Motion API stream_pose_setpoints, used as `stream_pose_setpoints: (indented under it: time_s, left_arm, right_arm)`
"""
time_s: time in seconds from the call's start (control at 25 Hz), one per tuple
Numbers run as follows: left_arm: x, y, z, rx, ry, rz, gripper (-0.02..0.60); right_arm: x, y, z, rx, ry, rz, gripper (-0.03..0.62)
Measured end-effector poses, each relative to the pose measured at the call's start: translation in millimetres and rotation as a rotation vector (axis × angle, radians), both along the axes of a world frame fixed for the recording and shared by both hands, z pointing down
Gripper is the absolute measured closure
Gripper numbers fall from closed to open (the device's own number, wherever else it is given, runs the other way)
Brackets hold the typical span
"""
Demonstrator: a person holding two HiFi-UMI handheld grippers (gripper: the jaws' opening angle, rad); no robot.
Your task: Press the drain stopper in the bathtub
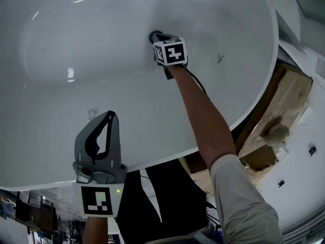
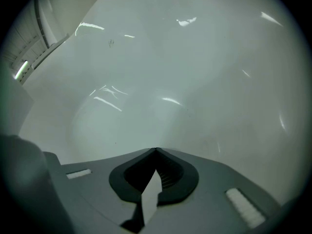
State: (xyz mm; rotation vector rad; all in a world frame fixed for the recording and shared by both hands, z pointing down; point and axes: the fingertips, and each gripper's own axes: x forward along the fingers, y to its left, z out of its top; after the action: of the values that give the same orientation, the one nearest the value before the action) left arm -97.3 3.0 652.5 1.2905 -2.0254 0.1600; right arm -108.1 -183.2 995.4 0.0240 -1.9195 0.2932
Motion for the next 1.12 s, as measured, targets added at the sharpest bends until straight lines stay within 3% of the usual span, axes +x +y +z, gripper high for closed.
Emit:
stream_pose_setpoints:
  time_s: [0.28,0.84,1.12]
  left_arm:
    - [13,-3,-30,0.018,0.035,-0.004,0.581]
    - [16,-26,-114,0.046,-0.042,0.038,0.581]
    - [30,-28,-144,0.053,-0.013,0.036,0.581]
  right_arm:
    - [-1,-3,-45,-0.005,-0.043,0.020,0.600]
    - [13,-15,-144,-0.017,-0.117,0.084,0.600]
    - [31,-17,-185,-0.022,-0.143,0.104,0.600]
